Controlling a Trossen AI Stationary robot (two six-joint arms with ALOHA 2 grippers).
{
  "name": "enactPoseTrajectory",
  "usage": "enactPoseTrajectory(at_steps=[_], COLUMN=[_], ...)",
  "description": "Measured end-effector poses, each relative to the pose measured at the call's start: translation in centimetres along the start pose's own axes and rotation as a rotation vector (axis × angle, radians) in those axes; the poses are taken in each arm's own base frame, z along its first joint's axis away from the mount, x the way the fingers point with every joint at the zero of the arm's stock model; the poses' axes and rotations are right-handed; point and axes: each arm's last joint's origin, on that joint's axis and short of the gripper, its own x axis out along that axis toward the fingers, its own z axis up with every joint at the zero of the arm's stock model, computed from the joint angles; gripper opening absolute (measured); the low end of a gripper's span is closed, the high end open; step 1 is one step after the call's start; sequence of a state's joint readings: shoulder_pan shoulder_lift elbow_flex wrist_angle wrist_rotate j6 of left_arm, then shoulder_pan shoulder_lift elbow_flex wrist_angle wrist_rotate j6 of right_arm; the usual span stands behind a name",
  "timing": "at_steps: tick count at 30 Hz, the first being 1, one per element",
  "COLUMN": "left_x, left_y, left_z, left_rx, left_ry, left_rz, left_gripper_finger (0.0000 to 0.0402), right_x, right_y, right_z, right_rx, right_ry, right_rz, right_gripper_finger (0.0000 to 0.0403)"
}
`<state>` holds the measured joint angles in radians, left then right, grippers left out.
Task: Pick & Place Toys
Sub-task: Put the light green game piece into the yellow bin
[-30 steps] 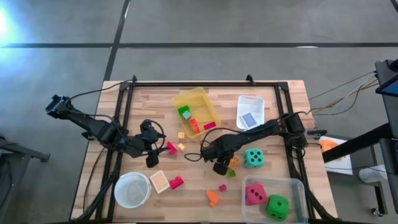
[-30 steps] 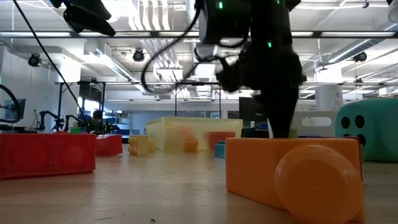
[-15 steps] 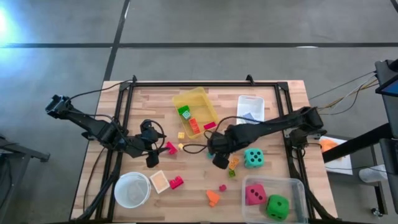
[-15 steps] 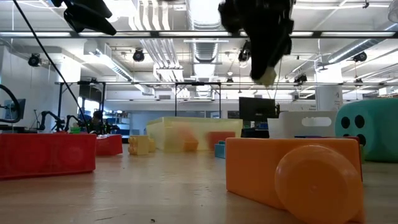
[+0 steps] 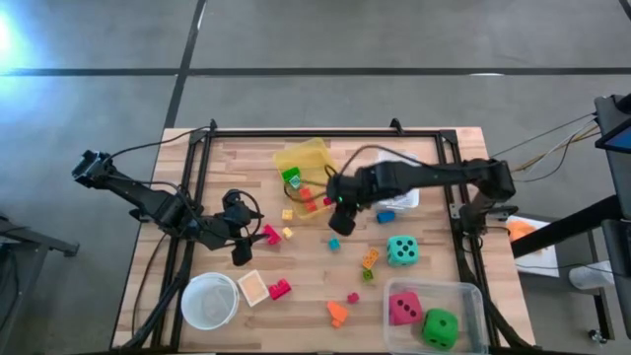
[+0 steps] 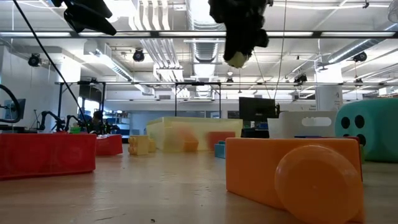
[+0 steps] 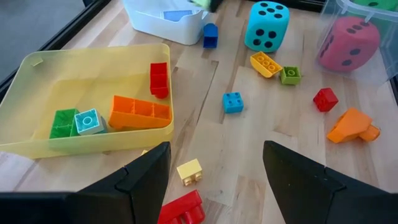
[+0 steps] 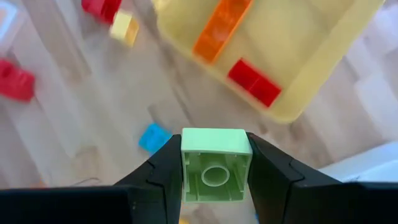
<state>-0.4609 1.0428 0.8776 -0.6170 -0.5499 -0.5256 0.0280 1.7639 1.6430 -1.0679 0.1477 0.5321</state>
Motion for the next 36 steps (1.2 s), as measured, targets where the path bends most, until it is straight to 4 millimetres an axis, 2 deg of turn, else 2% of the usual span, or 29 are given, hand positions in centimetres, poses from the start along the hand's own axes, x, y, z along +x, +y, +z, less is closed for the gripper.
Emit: enactPoseTrajectory(at_steps=[3, 7, 12, 18, 23, 27, 36], left_x=[0.0, 0.0, 0.0, 0.0, 0.0, 0.0, 0.0], left_y=[0.0, 0.0, 0.0, 0.1, 0.0, 0.0, 0.0], left_z=[0.0, 0.0, 0.0, -0.2, -0.4, -0.4, -0.4], left_rx=[0.0, 0.0, 0.002, 0.013, 0.019, 0.02, 0.02], left_ry=[0.0, 0.0, 0.002, 0.019, 0.056, 0.066, 0.065], left_rz=[0.0, 0.0, 0.001, 0.008, -0.033, -0.044, -0.045], left_gripper_finger=[0.0258, 0.0258, 0.0258, 0.0258, 0.0258, 0.0258, 0.0258], right_x=[0.3, 1.7, 4.6, 8.8, 10.7, 11.9, 13.2], right_y=[-1.2, -2.7, -4.0, -4.3, -4.9, -5.2, -5.4], right_z=[1.8, 4.3, 7.3, 10.0, 11.0, 11.4, 10.5], right_rx=[0.004, 0.022, 0.042, 0.05, 0.022, 0.0, -0.188], right_ry=[-0.004, 0.014, 0.059, 0.131, 0.21, 0.26, 0.333], right_rz=[0.02, 0.048, 0.055, 0.026, 0.001, 0.073, 0.09], right_gripper_finger=[0.0128, 0.0128, 0.0128, 0.0128, 0.0128, 0.0128, 0.0128])
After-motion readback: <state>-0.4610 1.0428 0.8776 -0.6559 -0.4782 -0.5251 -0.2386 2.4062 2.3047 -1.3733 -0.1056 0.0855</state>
